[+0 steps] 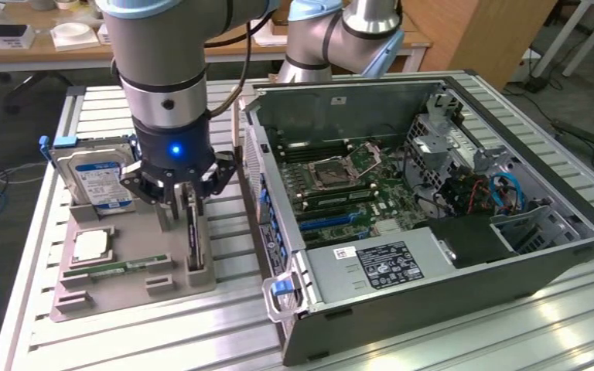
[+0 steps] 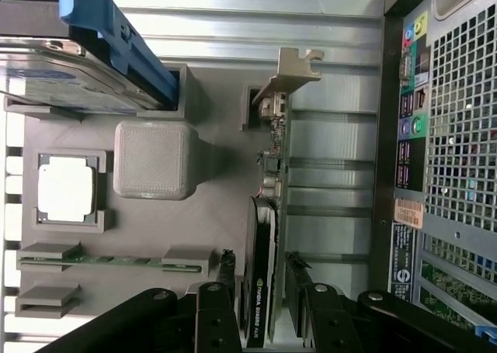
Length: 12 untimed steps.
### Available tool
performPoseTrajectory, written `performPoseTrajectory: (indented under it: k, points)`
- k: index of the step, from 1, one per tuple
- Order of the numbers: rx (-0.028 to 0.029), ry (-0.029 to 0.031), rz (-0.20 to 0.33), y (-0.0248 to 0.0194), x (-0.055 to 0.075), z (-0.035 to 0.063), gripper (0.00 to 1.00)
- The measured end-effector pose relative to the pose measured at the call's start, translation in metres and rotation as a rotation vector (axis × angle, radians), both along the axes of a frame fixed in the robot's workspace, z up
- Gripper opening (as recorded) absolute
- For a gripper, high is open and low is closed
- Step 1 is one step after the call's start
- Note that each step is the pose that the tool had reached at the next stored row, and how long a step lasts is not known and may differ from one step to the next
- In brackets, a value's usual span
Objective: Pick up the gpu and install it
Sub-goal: 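Pick up the gpu and move the gpu toward the slot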
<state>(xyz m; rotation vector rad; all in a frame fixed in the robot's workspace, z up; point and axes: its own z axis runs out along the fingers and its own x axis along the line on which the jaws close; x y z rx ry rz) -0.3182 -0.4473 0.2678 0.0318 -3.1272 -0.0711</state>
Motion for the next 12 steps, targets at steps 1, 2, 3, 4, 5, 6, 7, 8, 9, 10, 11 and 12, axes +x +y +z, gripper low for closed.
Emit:
performPoseTrajectory:
  k: [1,2,3,4,5,6,7,8,9,10,11,12]
  points:
    - [0.0000,0.0000,0.000,-0.0001,0.000,-0.0012,0.39]
    - [0.0000,0.0000,0.000,-0.0004,0.000,-0.0024,0.39]
    - [0.0000,0.0000,0.000,-0.0006,0.000,-0.0034,0.39]
    - [0.0000,0.0000,0.000,-0.0008,0.000,-0.0044,0.39]
    - [0.0001,0.0000,0.000,-0.0009,0.000,-0.0053,0.39]
    - [0.0001,0.0000,0.000,-0.0011,0.000,-0.0062,0.39]
    - [0.0001,0.0000,0.000,-0.0012,0.000,-0.0071,0.39]
    - [0.0000,0.0000,0.000,-0.0013,0.000,-0.0079,0.39]
    - [0.0000,0.0000,0.000,-0.0013,0.000,-0.0088,0.39]
    - [0.0000,0.0000,0.000,-0.0014,0.000,-0.0097,0.39]
    - [0.0000,0.0000,0.000,-0.0014,0.000,-0.0107,0.39]
    - [0.0001,0.0000,0.000,-0.0014,0.000,-0.0117,0.39]
